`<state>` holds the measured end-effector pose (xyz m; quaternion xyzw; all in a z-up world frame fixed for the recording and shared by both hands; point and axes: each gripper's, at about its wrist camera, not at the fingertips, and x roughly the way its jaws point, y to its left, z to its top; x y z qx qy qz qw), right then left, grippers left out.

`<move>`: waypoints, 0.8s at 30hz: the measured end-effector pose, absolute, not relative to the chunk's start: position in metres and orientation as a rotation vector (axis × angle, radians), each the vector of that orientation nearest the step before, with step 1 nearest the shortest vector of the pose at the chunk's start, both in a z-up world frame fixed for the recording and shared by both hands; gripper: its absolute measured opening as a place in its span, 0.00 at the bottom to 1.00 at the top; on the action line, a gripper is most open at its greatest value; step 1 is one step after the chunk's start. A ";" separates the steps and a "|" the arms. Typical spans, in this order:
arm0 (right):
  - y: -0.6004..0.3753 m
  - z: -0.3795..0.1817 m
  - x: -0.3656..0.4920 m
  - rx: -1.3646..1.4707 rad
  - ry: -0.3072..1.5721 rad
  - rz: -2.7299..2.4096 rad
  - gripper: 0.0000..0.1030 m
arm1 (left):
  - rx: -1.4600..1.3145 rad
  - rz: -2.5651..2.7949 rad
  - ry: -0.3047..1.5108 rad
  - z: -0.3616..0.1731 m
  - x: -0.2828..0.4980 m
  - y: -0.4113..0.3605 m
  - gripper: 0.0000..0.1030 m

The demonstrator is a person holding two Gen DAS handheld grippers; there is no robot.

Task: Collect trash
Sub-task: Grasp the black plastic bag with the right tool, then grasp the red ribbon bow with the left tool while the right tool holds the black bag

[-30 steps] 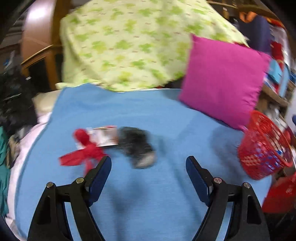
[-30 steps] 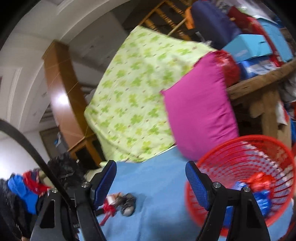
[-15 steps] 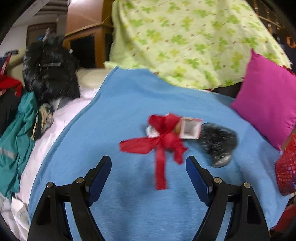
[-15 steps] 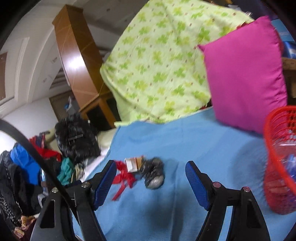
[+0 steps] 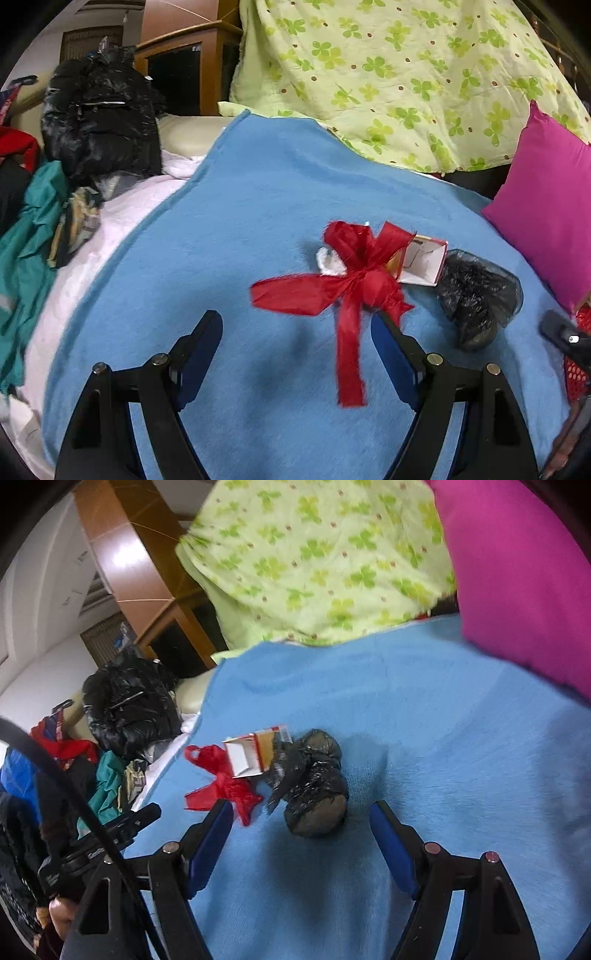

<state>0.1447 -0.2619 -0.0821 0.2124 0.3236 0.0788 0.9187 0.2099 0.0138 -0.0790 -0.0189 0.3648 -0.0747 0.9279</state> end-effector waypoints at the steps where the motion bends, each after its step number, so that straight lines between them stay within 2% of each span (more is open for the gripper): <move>1: -0.262 -0.085 0.152 0.438 0.675 0.163 0.77 | -0.046 -0.163 0.753 -0.081 0.214 0.012 0.80; 8: -0.256 -0.112 0.206 0.406 0.743 0.173 0.69 | -0.113 -0.206 0.778 -0.091 0.240 -0.008 0.80; 11: -0.252 -0.121 0.217 0.398 0.776 0.177 0.58 | -0.073 -0.208 0.771 -0.097 0.252 -0.026 0.80; 13: -0.254 -0.129 0.224 0.398 0.809 0.173 0.41 | -0.068 -0.205 0.779 -0.100 0.258 -0.032 0.80; 15: -0.258 -0.132 0.226 0.419 0.820 0.181 0.40 | -0.089 -0.218 0.792 -0.104 0.266 -0.035 0.80; 17: -0.263 -0.130 0.225 0.434 0.820 0.179 0.39 | -0.111 -0.231 0.814 -0.110 0.273 -0.036 0.75; 19: -0.268 -0.127 0.221 0.439 0.816 0.179 0.39 | -0.132 -0.251 0.846 -0.115 0.279 -0.036 0.53; 20: -0.270 -0.126 0.219 0.438 0.816 0.180 0.39 | -0.151 -0.271 0.870 -0.119 0.281 -0.036 0.45; 22: -0.273 -0.123 0.213 0.433 0.816 0.178 0.39 | -0.191 -0.298 0.895 -0.123 0.282 -0.033 0.37; 24: -0.278 -0.120 0.207 0.434 0.816 0.176 0.39 | -0.210 -0.310 0.907 -0.123 0.279 -0.030 0.33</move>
